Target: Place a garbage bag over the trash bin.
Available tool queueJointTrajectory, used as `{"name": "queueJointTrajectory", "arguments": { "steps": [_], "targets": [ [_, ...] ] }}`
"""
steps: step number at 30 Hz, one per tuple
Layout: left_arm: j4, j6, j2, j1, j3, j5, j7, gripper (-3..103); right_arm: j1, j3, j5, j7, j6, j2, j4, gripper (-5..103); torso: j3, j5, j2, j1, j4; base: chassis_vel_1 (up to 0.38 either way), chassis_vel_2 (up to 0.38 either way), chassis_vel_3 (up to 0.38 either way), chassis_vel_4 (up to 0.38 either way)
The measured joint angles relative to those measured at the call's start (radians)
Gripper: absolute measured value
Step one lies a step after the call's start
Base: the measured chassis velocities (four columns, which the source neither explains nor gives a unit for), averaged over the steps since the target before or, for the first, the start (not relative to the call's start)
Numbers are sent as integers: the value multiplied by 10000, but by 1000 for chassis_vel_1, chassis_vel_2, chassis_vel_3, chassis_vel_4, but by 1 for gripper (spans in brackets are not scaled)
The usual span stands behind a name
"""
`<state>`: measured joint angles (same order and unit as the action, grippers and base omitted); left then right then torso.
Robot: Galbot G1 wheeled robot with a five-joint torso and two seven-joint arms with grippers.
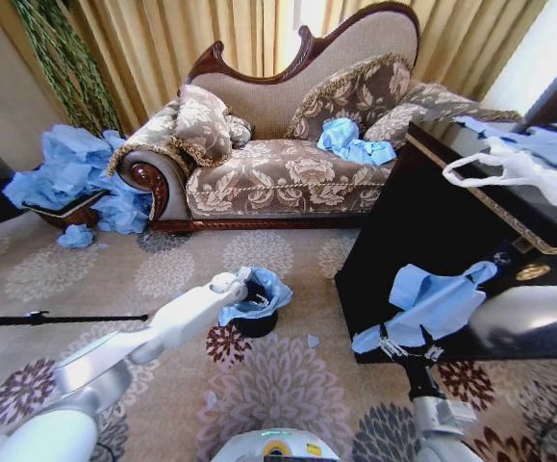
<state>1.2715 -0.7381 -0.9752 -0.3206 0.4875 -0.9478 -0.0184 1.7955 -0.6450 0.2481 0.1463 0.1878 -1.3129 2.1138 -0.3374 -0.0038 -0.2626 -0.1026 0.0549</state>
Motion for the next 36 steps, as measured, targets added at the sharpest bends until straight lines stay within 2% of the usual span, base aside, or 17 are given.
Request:
{"name": "queueJointTrajectory", "arguments": {
  "steps": [2, 10, 13, 15, 16, 22, 23, 25, 26, 27, 29, 30, 31, 32, 33, 35, 36],
  "targets": [
    [963, -1, 618, -148, -276, -253, 92, 100, 134, 49, -124, -7, 25, -112, 169, 100, 0, 3, 0, 0, 5, 0, 0, 0, 0],
    [3002, 2, 1636, -831, -1489, -1390, 366, 100, 459, 117, -483, -20, 234, -499, 506, 100, 0, 2, 0, 0, 6, 0, 0, 0, 0],
    [4373, 9, 2260, -1410, -2924, -2253, 596, 100, 807, 107, -589, -72, 422, -670, 977, 100, 0, 1, 0, 0, 7, 0, 0, 0, 0],
    [4654, 11, 2394, -1556, -3224, -2325, 624, 100, 877, 106, -601, -100, 444, -693, 1088, 100, 1, 4, -1, 0, 8, 0, 0, 0, 0],
    [5563, 74, 2965, -2157, -4206, -2402, 517, 100, 1027, 149, -645, -155, 478, -731, 1485, 100, 0, -1, 0, 0, 9, 0, 0, 0, 0],
    [7205, 743, 4416, -3813, -6383, -1990, 36, 100, 1120, 378, -835, -252, 471, -675, 2368, 100, 1, 1, -1, 1, -3, 0, 0, 0, 0],
    [7558, 1131, 4589, -4669, -7462, -1536, -25, 100, 1225, 465, -1035, -282, 511, -744, 2601, 100, 2, 8, -1, 1, -2, 0, 0, 0, 0],
    [7981, 1655, 4496, -5882, -8835, -1094, -278, 100, 1408, 670, -1430, -285, 698, -908, 2855, 100, 0, 2, -1, 0, 12, 0, 0, 0, 0],
    [7981, 1655, 4496, -5882, -8835, -1094, -278, 100, 1408, 670, -1430, -285, 698, -908, 2855, 100, 0, 2, -1, 0, 12, 0, 0, 0, 0],
    [8386, 1883, 4267, -6888, -10023, -903, -463, 100, 1538, 859, -1680, -286, 786, -998, 3047, 100, 0, -4, -1, 0, 17, 0, 0, 0, 0],
    [9675, 2428, 3216, -9737, -12950, -417, -644, 100, 1675, 1319, -2021, -331, 807, -1087, 3330, 100, 2, 5, -1, 1, 5, 0, 0, 0, 0],
    [9675, 2428, 3216, -9737, -12950, -417, -644, 100, 1675, 1319, -2021, -331, 807, -1087, 3330, 100, 2, 5, -1, 1, 5, 0, 0, 0, 0],
    [10047, 2841, 2675, -10820, -13858, -60, -782, 100, 1654, 1414, -2117, -352, 807, -1120, 3333, 100, 1, 0, -1, 1, 2, 0, 0, 0, 0],
    [10574, 3815, 1636, -12689, -15082, 703, -1059, 100, 1546, 1580, -2381, -353, 807, -1227, 3241, 100, 3, 0, -1, 2, 1, 0, 0, 0, 0],
    [10574, 3815, 1636, -12689, -15082, 703, -1059, 100, 1546, 1580, -2381, -353, 807, -1227, 3241, 100, 3, 0, -1, 2, 1, 0, 0, 0, 0],
    [11119, 5216, -174, -14982, -15682, 1685, -1308, 100, 1474, 1770, -2911, -296, 818, -1504, 2987, 100, 3, 5, -2, 3, -6, 0, 0, 0, 0],
    [11119, 5216, -174, -14982, -15682, 1685, -1308, 100, 1474, 1770, -2911, -296, 818, -1504, 2987, 100, 3, 5, -2, 3, -6, 0, 0, 0, 0]
  ]
}}
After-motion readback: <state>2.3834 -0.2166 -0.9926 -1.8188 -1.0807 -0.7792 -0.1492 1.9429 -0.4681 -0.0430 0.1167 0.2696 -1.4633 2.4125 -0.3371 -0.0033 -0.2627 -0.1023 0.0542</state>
